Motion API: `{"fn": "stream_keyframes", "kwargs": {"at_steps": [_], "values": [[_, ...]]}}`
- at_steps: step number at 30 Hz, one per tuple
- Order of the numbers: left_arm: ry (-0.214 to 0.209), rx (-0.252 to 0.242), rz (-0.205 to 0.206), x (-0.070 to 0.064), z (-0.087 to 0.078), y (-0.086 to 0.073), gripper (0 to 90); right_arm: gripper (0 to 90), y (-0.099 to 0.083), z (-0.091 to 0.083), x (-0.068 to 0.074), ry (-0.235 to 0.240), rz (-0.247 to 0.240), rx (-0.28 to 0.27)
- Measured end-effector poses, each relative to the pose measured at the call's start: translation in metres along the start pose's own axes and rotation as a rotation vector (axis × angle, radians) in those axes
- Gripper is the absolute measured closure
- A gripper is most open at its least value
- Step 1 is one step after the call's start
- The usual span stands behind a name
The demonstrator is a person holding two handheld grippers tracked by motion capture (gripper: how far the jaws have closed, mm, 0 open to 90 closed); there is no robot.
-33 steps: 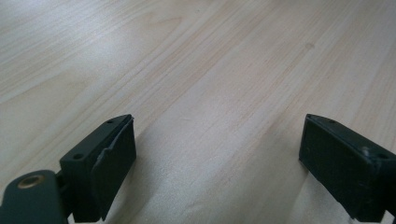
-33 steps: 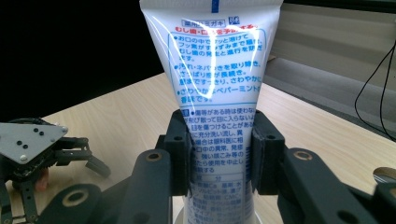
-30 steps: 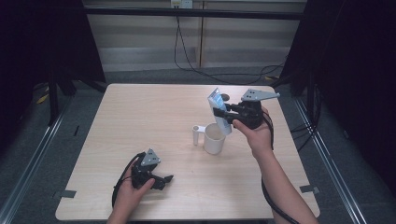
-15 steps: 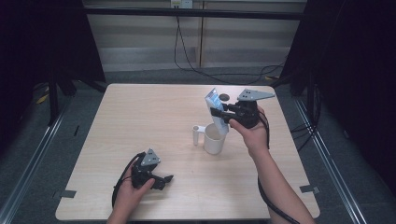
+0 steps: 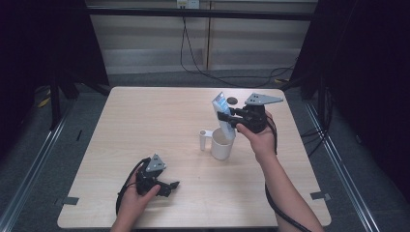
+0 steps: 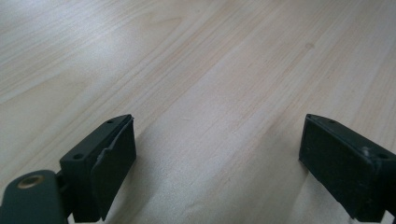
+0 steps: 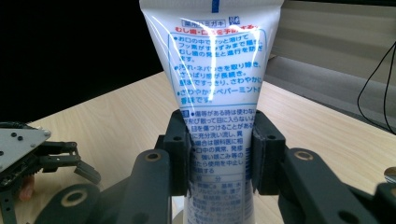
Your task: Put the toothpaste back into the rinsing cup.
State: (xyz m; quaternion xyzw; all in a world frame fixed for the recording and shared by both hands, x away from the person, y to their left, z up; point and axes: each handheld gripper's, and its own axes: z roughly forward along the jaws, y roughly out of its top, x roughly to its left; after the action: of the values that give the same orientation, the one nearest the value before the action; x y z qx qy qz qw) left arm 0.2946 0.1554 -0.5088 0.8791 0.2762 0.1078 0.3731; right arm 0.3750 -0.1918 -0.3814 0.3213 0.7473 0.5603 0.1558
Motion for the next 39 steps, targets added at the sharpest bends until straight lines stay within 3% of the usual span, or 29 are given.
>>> {"fn": "stream_keyframes", "kwargs": {"at_steps": [39], "values": [[0.0,-0.002,0.001,0.0,0.0,0.0,10.8,64.9,-0.023,0.013,-0.006,-0.016,0.037,-0.004]]}}
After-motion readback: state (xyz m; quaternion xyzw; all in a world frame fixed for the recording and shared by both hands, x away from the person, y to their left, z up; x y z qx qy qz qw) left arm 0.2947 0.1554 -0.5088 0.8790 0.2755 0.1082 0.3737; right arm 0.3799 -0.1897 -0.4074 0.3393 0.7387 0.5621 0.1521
